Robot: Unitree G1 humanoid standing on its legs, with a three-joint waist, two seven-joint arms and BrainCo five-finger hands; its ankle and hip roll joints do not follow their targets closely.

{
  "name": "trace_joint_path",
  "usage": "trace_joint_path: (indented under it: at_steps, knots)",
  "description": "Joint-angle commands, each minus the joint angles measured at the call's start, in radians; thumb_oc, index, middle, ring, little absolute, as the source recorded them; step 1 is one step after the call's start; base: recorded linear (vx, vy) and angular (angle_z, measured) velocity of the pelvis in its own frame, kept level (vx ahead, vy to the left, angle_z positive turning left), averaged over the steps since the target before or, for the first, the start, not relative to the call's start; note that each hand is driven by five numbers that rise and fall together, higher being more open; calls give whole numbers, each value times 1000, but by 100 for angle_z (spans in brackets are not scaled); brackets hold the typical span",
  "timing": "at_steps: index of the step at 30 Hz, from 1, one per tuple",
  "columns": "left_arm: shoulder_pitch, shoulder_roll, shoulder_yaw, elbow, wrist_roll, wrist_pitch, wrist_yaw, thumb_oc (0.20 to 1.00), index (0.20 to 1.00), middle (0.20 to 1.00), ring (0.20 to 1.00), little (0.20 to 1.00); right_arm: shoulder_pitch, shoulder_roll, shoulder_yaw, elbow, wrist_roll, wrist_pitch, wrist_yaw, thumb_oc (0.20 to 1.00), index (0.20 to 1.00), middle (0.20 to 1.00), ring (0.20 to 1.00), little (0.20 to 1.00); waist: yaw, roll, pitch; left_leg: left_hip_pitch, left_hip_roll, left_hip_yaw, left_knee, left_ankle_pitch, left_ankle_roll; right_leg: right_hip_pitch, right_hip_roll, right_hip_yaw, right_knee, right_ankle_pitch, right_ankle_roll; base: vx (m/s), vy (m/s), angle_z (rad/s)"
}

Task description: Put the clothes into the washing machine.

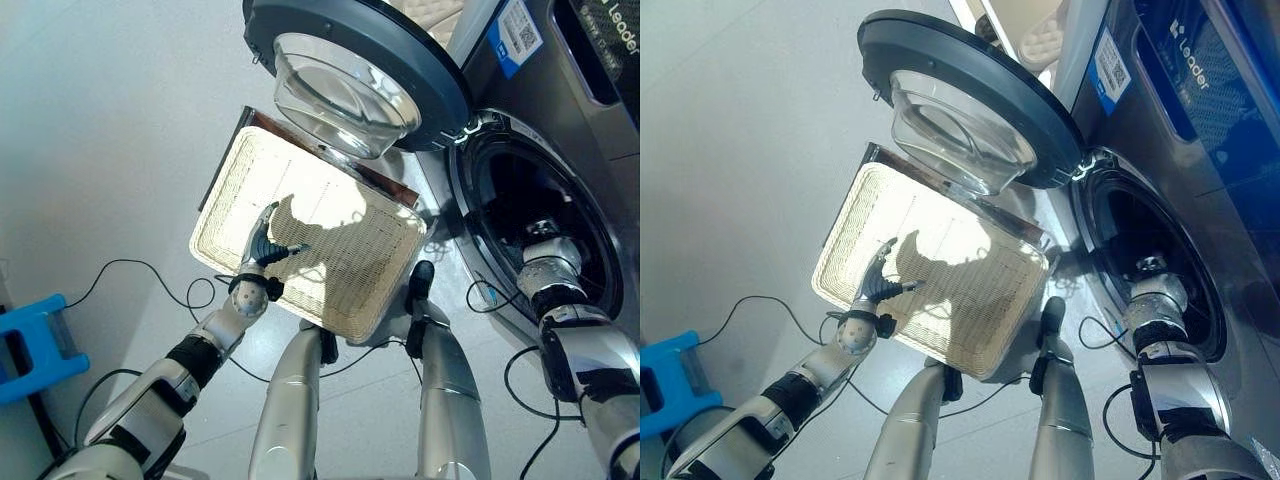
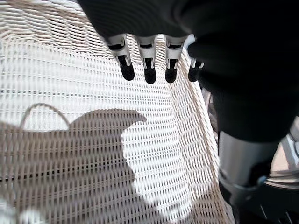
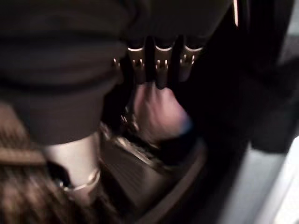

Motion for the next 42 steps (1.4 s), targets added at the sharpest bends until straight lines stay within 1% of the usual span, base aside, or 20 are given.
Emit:
trace_joint_path:
  at_steps: [1, 2, 3, 4, 5, 6, 9, 10, 11, 13, 14, 20, 24, 29, 33, 34, 35, 39, 41, 42]
  knots:
    - [4, -28, 45, 10, 47, -52, 12, 1000, 1000, 1000, 1000, 1000, 24, -55, 55, 20, -314, 91, -166, 1000, 1000, 1000, 1000, 1000, 11, 19, -20, -15, -41, 14, 93, -122, -40, -16, 10, -51, 130, -75, 86, -1, -3, 3]
    - [5, -32, 45, 11, 49, -54, 14, 1000, 1000, 1000, 1000, 1000, 24, -53, 76, 20, -369, 119, -216, 1000, 1000, 1000, 1000, 1000, 12, 19, -20, -16, -40, 14, 93, -121, -38, -18, 10, -51, 131, -73, 86, 0, 0, 0]
    - [5, -32, 45, 11, 49, -54, 14, 1000, 1000, 1000, 1000, 1000, 24, -53, 76, 20, -369, 119, -216, 1000, 1000, 1000, 1000, 1000, 12, 19, -20, -16, -40, 14, 93, -121, -38, -18, 10, -51, 131, -73, 86, -1, 3, 4]
    - [6, -35, 47, 13, 51, -59, 13, 1000, 1000, 1000, 1000, 1000, 22, -53, 94, 22, -390, 141, -253, 1000, 1000, 1000, 1000, 1000, 13, 20, -20, -17, -39, 15, 93, -120, -38, -19, 10, -51, 131, -73, 86, -2, 3, 4]
    - [12, -43, 47, 25, 59, -77, 14, 1000, 1000, 1000, 1000, 1000, 29, -38, 123, 21, -491, 229, -382, 1000, 1000, 1000, 1000, 1000, 15, 22, -20, -21, -40, 13, 100, -125, -35, -22, 8, -53, 139, -77, 87, -2, 4, 5]
    - [13, -45, 46, 26, 60, -78, 15, 1000, 1000, 1000, 1000, 1000, 30, -36, 124, 19, -497, 233, -390, 1000, 1000, 1000, 1000, 1000, 15, 22, -20, -21, -40, 13, 101, -125, -35, -22, 8, -53, 139, -77, 87, -3, 9, 4]
    - [19, -69, 46, 37, 77, -91, 26, 1000, 1000, 1000, 1000, 1000, 30, -7, 140, 18, -591, 316, -552, 1000, 1000, 1000, 1000, 1000, 17, 27, -20, -16, -41, 11, 97, -128, -31, -20, 9, -52, 143, -83, 88, -1, 22, 1]
    - [20, -87, 45, 50, 84, -103, 31, 1000, 1000, 1000, 1000, 1000, 26, 12, 143, 23, -631, 367, -653, 1000, 1000, 1000, 1000, 1000, 19, 31, -20, -12, -43, 12, 96, -131, -30, -15, 10, -52, 144, -87, 88, -3, 48, -1]
    - [20, -98, 43, 55, 89, -106, 35, 1000, 1000, 1000, 1000, 1000, 25, 20, 143, 28, -633, 384, -688, 1000, 1000, 1000, 1000, 1000, 20, 33, -20, -9, -44, 12, 95, -131, -29, -12, 9, -52, 143, -87, 88, -4, 38, 0]
    - [21, -101, 42, 57, 91, -107, 37, 1000, 1000, 1000, 1000, 1000, 25, 23, 143, 29, -635, 390, -698, 1000, 1000, 1000, 1000, 1000, 20, 34, -20, -8, -44, 12, 95, -131, -28, -11, 9, -52, 142, -88, 89, 5, 23, 0]
    - [21, -135, 38, 71, 109, -113, 48, 1000, 1000, 1000, 1000, 1000, 27, 60, 142, 39, -657, 445, -811, 1000, 1000, 1000, 1000, 1000, 21, 41, -20, 2, -48, 11, 92, -134, -26, -1, 11, -48, 140, -91, 88, 11, 51, 1]
    - [20, -173, 36, 96, 119, -121, 58, 1000, 1000, 1000, 1000, 1000, 25, 117, 148, 35, -656, 507, -981, 1000, 1000, 1000, 1000, 1000, 22, 52, -20, 22, -52, 15, 83, -137, -25, 16, 11, -42, 138, -98, 89, 6, 43, 1]
    - [24, -189, 40, 109, 121, -122, 58, 1000, 1000, 1000, 1000, 1000, 39, 156, 168, 22, -701, 513, -1031, 1000, 1000, 1000, 1000, 1000, 20, 54, -20, 35, -54, 20, 76, -136, -26, 29, 14, -38, 123, -96, 86, 2, 46, -1]
    - [34, -201, 50, 138, 132, -120, 57, 1000, 1000, 1000, 1000, 1000, 68, 200, 237, -18, -807, 539, -1037, 1000, 1000, 1000, 1000, 1000, 14, 45, -20, 60, -52, 19, 69, -136, -26, 55, 22, -30, 115, -98, 84, -1, 24, 0]
    - [41, -204, 54, 151, 132, -119, 59, 1000, 1000, 1000, 1000, 1000, 93, 226, 271, -37, -820, 530, -1010, 1000, 1000, 1000, 1000, 1000, 12, 37, -20, 80, -50, 18, 63, -135, -25, 77, 24, -27, 105, -98, 83, 0, 8, 0]
    - [49, -212, 63, 179, 138, -129, 61, 1000, 1000, 1000, 1000, 1000, 119, 247, 298, -48, -843, 509, -951, 1000, 1000, 1000, 1000, 1000, 10, 27, -20, 95, -46, 16, 62, -137, -25, 96, 24, -27, 102, -100, 82, 0, 0, 0]
    - [49, -212, 63, 179, 138, -129, 61, 1000, 1000, 1000, 1000, 1000, 119, 247, 298, -48, -843, 509, -951, 1000, 1000, 1000, 1000, 1000, 10, 27, -20, 95, -46, 16, 62, -137, -25, 96, 24, -27, 102, -100, 82, 0, 0, 0]
    - [55, -220, 89, 240, 146, -137, 50, 1000, 1000, 1000, 1000, 1000, 153, 283, 401, -72, -949, 517, -696, 1000, 1000, 1000, 1000, 1000, 11, -5, -20, 139, -38, 13, 66, -141, -26, 149, 21, -32, 87, -99, 82, -1, -7, 2]
    - [52, -224, 96, 265, 153, -138, 39, 1000, 1000, 1000, 1000, 1000, 158, 292, 454, -68, -941, 506, -600, 1000, 1000, 1000, 1000, 1000, 14, -16, -20, 161, -34, 14, 64, -141, -27, 173, 16, -36, 81, -99, 81, 12, -23, 2]
    - [51, -221, 102, 294, 157, -143, 25, 1000, 1000, 1000, 1000, 1000, 165, 296, 491, -66, -955, 511, -516, 1000, 1000, 1000, 1000, 1000, 15, -28, -20, 186, -30, 13, 61, -140, -29, 199, 16, -36, 73, -99, 82, 26, -57, 4]
